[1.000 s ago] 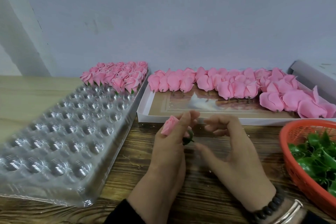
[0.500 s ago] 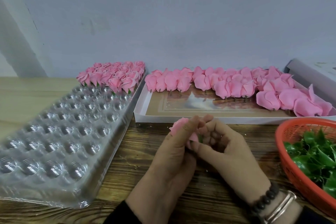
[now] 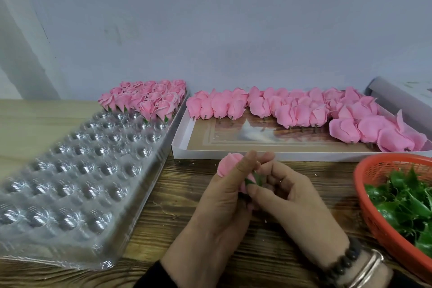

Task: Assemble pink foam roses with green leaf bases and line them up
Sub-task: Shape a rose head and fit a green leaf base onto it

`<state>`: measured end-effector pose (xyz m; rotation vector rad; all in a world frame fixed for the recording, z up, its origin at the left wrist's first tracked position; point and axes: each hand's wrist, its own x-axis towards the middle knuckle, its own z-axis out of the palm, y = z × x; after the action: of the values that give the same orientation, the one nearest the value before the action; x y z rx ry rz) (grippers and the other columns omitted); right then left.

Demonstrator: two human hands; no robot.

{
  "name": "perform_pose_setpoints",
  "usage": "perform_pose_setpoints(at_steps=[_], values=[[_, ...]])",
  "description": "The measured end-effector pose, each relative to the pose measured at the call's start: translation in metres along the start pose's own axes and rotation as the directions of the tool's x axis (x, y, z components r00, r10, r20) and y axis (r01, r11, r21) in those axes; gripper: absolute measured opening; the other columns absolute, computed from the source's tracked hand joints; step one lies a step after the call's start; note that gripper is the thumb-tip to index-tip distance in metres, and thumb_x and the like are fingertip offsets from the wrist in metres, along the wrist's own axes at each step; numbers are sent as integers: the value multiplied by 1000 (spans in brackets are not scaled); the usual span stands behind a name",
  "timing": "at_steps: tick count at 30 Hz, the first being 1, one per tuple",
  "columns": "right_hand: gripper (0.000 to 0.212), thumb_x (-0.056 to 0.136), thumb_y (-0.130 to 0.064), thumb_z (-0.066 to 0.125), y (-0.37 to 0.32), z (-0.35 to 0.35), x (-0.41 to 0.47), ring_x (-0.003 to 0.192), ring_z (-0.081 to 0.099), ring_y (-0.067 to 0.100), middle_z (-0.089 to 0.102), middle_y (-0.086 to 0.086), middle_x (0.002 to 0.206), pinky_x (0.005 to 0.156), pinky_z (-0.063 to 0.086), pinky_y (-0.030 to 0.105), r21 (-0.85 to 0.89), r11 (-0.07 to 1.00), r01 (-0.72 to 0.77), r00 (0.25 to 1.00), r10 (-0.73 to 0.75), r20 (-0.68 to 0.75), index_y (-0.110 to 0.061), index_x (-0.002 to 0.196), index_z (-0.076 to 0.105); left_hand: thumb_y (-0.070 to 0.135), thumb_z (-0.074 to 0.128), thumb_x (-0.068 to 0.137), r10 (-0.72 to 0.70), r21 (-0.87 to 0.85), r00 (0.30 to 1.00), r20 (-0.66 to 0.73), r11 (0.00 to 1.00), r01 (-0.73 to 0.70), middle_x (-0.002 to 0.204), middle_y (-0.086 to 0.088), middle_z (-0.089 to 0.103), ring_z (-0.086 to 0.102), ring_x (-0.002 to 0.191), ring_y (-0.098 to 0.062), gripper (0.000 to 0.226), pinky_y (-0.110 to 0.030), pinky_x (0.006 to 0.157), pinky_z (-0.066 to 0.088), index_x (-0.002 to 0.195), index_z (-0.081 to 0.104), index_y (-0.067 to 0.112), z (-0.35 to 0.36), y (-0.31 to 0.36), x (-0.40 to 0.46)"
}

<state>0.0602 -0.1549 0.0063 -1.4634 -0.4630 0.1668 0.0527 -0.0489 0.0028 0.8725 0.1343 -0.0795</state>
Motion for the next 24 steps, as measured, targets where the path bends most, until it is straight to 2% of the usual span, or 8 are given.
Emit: perform_pose_setpoints(at_steps=[4,6,8,10,14,17,20,24], values=[[19,71,-2,71,4,3,0,59,51,8,59,-3,63,56,44,19,-120,992,48,997,-55,-59,-13,82,60,30,73,59,18,-13,1000,-10,1000,-18,96,-20,64,63,90,-31,54,-44,90,50,100,66,-4,-1,0,1],[15,69,-7,74,2,1,0,57,51,11,58,0,59,54,44,18,-62,998,11,999,-15,-52,-9,78,62,31,77,61,23,34,999,36,999,-24,89,-14,67,65,79,-25,34,-38,75,54,85,73,7,-3,-1,1],[21,64,-24,71,1,-3,1,54,53,13,59,5,55,53,45,18,59,997,-58,998,59,-18,-8,75,64,41,80,59,10,117,995,99,993,-22,87,-4,69,60,68,-15,25,-29,59,43,68,74,18,-4,0,0],[20,64,-28,67,1,-4,1,52,55,9,60,3,53,53,44,15,88,993,-75,997,73,28,-11,72,65,45,82,57,20,145,995,102,989,-35,87,-4,67,56,64,-13,31,-26,56,36,71,75,18,-4,1,0],[11,76,-23,67,8,-3,1,64,58,6,64,-4,67,60,47,14,-97,993,69,996,-74,-51,-16,85,67,26,69,72,171,177,985,-17,970,-165,82,-18,66,62,72,-28,30,-35,69,51,85,71,-1,-3,6,0],[18,80,-35,68,10,-7,1,75,61,9,66,-6,80,70,46,14,-208,961,181,961,-217,-168,-23,91,62,12,65,81,372,525,928,3,790,-318,80,-24,69,66,75,-38,21,-39,70,56,87,67,-8,-8,7,0],[33,72,-39,66,8,-11,1,88,59,4,63,-11,94,78,41,9,-421,860,288,931,-354,-86,-33,103,57,10,68,79,432,748,889,151,539,-389,59,2,64,58,55,-10,11,-21,53,48,69,65,15,-8,7,-2],[35,78,-39,59,7,-14,2,104,54,1,57,-11,109,86,36,6,-522,763,380,914,-398,82,-27,111,61,17,72,76,390,905,902,184,292,-311,79,12,67,63,75,-1,40,-19,68,50,105,51,35,-8,3,-1]])
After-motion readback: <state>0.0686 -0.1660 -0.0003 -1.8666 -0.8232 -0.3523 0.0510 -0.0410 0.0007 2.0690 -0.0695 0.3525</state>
